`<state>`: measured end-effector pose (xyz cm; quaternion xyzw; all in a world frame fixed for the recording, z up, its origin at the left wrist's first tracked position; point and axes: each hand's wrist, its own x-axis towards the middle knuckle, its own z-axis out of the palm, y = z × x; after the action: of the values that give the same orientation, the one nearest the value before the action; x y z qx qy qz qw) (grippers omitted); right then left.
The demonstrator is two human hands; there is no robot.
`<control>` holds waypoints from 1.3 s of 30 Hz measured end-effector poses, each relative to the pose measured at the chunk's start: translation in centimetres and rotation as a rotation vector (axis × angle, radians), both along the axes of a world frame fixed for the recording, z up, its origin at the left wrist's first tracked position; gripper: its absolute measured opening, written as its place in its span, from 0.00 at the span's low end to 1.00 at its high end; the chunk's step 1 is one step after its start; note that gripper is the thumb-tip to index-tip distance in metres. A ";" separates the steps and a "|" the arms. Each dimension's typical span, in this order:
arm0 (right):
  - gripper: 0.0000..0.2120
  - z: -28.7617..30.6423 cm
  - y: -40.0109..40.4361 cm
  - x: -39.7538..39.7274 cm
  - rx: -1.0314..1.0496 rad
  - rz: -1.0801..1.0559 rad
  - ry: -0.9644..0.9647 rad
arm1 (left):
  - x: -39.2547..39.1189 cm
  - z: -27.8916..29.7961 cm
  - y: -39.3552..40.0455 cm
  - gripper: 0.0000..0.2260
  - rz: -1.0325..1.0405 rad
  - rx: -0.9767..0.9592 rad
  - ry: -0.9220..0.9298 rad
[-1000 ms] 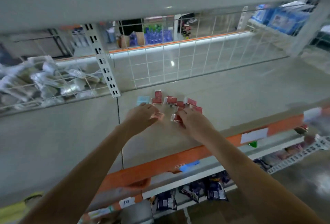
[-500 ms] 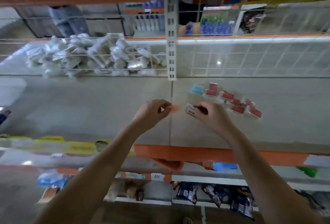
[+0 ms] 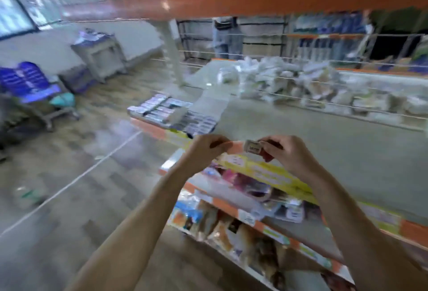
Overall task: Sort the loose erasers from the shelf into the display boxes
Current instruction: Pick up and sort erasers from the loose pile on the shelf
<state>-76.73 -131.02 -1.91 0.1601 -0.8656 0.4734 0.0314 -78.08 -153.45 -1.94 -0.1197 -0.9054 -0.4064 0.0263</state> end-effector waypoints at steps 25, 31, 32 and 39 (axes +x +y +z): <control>0.05 0.4 -26.1 -24.6 0.100 -0.147 -0.021 | -26.1 0.8 -25.7 0.06 -0.131 -0.259 0.062; 0.06 -0.4 -25.9 -25.9 0.150 -0.290 -0.058 | -30.4 -1.3 -24.4 0.07 -0.282 -0.343 0.051; 0.06 -0.4 -25.8 -25.9 0.145 -0.320 -0.062 | -31.0 -1.6 -24.3 0.07 -0.325 -0.374 0.059; 0.07 -0.2 -26.9 -25.0 0.193 -0.447 -0.062 | -33.1 -1.0 -24.4 0.08 -0.601 -0.497 0.038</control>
<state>-101.78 -157.94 -2.08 -0.0477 -0.9213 0.3745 0.0930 -111.22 -177.84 -2.91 -0.3900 -0.9001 -0.1622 -0.1068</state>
